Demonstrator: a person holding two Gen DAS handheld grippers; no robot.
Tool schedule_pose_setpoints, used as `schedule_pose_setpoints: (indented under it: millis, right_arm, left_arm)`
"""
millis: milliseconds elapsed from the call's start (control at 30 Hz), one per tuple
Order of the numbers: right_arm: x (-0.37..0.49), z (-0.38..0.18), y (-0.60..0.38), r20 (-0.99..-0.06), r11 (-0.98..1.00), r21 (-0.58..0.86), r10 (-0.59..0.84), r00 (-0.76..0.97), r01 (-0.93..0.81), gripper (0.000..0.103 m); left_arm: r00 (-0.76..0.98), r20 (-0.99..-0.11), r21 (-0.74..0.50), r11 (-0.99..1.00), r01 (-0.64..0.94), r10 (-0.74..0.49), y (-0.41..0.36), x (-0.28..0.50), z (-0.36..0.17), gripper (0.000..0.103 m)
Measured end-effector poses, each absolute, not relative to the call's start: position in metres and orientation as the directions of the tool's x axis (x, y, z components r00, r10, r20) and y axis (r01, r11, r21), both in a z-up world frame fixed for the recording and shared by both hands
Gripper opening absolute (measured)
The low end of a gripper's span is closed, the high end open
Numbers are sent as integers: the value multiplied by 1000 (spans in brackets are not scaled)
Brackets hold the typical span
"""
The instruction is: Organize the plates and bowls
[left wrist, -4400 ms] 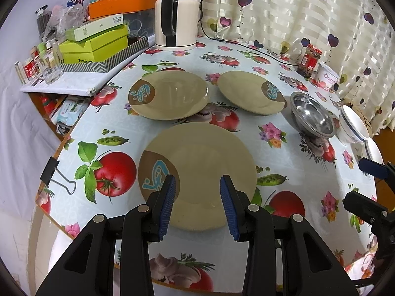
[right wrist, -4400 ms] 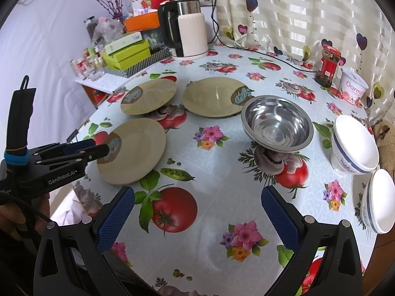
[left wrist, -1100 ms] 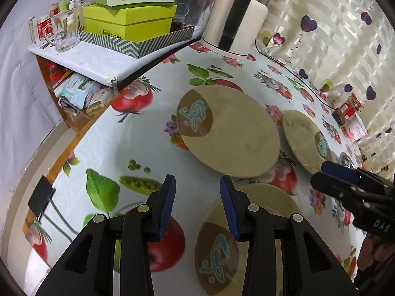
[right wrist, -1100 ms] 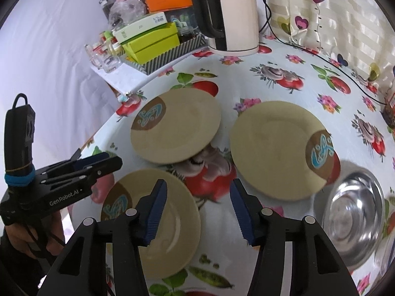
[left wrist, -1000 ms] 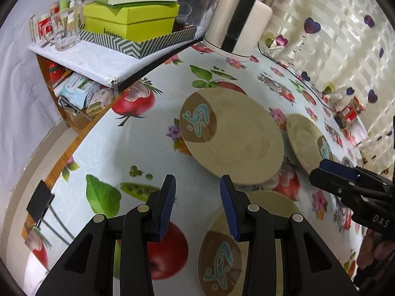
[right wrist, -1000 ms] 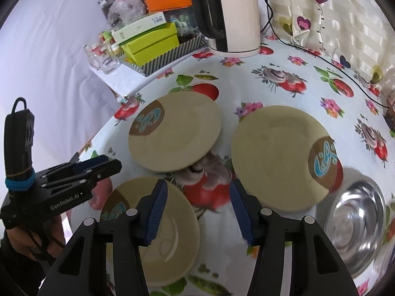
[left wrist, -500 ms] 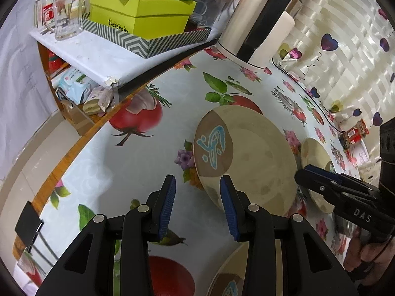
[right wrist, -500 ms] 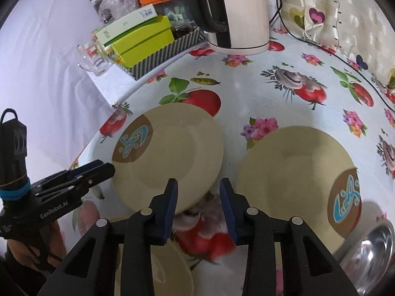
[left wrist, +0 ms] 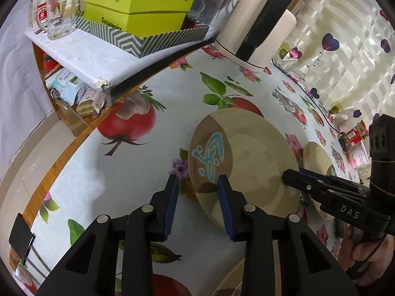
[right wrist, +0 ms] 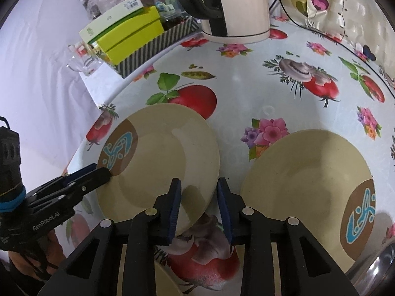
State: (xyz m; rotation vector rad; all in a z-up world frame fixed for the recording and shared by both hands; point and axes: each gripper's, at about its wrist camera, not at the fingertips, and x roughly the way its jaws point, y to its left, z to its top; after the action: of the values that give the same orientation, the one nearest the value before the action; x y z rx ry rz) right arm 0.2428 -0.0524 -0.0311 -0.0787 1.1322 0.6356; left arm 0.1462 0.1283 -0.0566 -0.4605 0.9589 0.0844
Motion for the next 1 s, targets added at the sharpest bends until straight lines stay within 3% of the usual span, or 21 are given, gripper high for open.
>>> schedule_pose_setpoints:
  millis: [67,1000]
  right_arm:
    - [244,-31,-52,-860,823,255,433,270,-508,27]
    - [211,-8,-65,-844,824,269,451,290,-499,25]
  left_arm:
    - [579,-804,-343,903,-259,-139,125,147,-56,26]
    - [589,-803,-289,925,-247,-94,106,116,-26,26]
